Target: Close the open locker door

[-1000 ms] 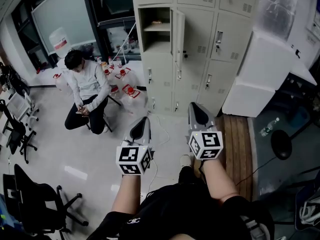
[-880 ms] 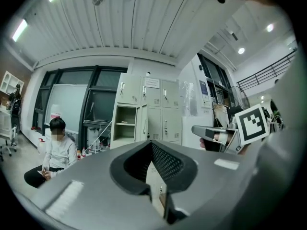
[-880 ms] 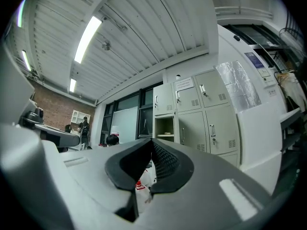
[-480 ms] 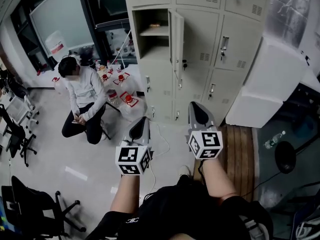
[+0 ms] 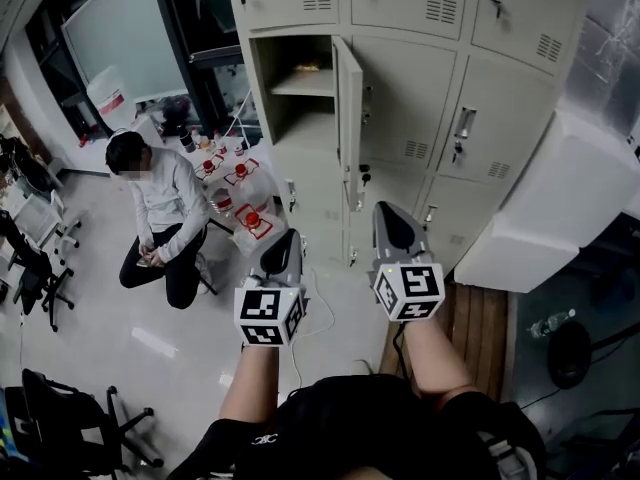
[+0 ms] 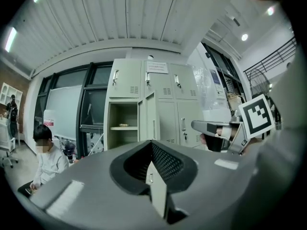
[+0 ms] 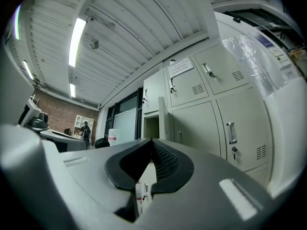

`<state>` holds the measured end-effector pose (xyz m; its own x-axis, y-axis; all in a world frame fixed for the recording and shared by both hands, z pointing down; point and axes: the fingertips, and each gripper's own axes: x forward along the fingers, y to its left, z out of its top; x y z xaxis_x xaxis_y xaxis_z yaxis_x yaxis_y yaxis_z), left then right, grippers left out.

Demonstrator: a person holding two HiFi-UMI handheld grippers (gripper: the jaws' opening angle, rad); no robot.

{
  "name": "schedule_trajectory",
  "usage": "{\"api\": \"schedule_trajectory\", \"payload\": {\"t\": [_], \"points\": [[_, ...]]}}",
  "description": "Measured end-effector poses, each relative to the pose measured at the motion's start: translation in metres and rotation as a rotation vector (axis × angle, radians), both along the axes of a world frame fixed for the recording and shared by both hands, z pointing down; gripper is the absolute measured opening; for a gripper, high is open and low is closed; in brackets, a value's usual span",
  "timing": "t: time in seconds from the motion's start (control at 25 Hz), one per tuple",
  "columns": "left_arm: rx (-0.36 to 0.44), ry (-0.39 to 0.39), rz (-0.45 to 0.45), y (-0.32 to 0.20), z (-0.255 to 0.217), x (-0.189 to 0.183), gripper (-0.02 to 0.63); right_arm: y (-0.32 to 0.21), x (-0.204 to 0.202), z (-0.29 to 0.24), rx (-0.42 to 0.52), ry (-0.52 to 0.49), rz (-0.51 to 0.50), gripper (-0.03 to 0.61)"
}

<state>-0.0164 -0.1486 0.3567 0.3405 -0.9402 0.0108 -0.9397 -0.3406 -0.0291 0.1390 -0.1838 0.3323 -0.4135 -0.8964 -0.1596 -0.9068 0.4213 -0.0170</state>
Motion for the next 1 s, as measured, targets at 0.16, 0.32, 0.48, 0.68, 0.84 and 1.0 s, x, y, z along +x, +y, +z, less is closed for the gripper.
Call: {"api": "schedule_trajectory", "payload": {"t": [0.16, 0.32, 0.48, 0.68, 0.84, 1.0], "points": [[0.004, 0.002, -0.017, -0.034, -0.005, 0.007, 0.0, -0.034, 0.001, -0.003, -0.002, 0.013, -0.029, 0.011], [-0.011, 0.011, -0.012, -0.056, -0.001, 0.007, 0.0, -0.055, -0.001, -0.002, -0.007, 0.017, -0.03, 0.011], [-0.012, 0.023, -0.001, -0.078, -0.004, 0.002, 0.0, -0.07, -0.004, -0.003, 0.006, 0.019, -0.019, 0.012], [-0.017, 0.022, 0.011, -0.091, -0.002, -0.002, 0.0, -0.079, -0.014, -0.01, 0.038, -0.022, -0.069, 0.159], [-0.023, 0.014, 0.003, -0.095, 0.003, -0.012, 0.0, -0.093, -0.024, -0.01, 0.041, -0.005, -0.063, 0.229], [-0.026, 0.02, -0.02, -0.097, 0.004, -0.029, 0.0, -0.108, -0.033, -0.006, 0.02, 0.02, -0.056, 0.228]]}}
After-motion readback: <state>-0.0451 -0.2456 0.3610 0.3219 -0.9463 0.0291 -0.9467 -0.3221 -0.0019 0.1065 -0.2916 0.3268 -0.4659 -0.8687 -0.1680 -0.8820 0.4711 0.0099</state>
